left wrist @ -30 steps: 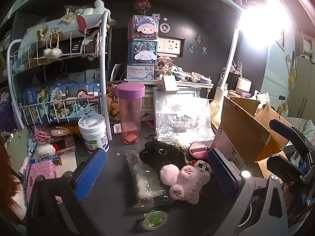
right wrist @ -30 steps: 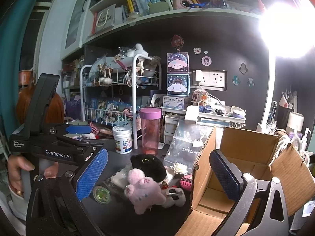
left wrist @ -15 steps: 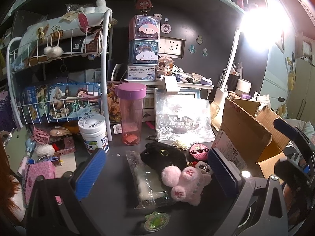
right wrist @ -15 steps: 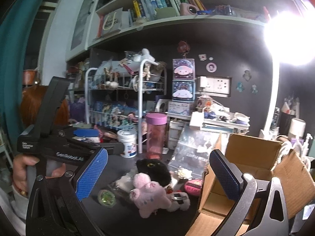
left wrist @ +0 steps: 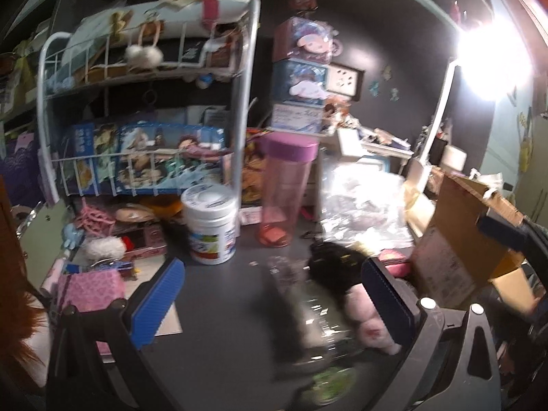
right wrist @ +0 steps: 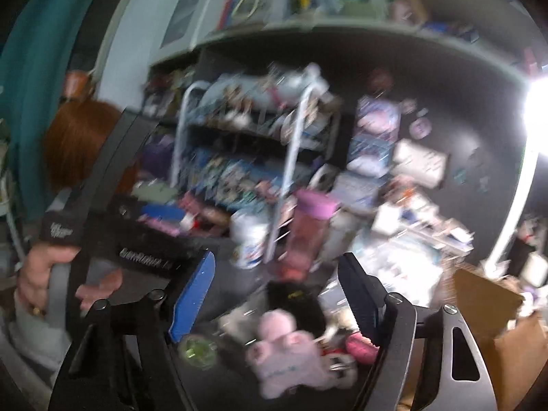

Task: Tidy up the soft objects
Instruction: 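Reach the right gripper to the pink plush bunny and grasp it, then carry the pink bunny with the right gripper into the cardboard box and release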

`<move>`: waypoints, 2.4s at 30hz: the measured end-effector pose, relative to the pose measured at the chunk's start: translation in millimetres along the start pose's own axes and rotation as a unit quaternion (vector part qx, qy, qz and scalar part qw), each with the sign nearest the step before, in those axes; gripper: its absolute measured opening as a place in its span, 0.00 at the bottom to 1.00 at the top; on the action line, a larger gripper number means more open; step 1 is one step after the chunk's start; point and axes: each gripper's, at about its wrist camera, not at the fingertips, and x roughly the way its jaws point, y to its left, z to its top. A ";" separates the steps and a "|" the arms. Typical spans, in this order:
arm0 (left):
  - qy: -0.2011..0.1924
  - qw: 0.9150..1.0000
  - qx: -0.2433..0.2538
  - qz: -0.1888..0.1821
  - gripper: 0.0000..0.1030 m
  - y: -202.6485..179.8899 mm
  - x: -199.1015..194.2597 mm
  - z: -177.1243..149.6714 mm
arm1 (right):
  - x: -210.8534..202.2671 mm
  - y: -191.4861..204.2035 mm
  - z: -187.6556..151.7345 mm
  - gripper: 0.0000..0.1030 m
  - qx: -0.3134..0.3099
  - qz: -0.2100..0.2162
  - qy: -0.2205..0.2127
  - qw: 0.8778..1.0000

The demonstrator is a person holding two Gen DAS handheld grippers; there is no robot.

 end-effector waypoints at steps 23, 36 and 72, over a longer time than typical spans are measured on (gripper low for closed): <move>0.054 0.996 0.020 -0.071 1.00 29.6 33.1 -42.7 | 103.4 -2.9 -80.0 0.84 -0.027 -0.077 0.230 0.970; 0.131 0.972 0.089 -0.173 0.82 -22.0 40.0 -78.9 | 75.7 -0.8 -82.7 0.62 0.001 -0.050 0.195 0.980; 0.149 0.975 0.113 -0.120 0.55 -24.3 30.1 -92.2 | 50.6 4.8 -38.1 0.62 0.031 0.003 0.101 0.994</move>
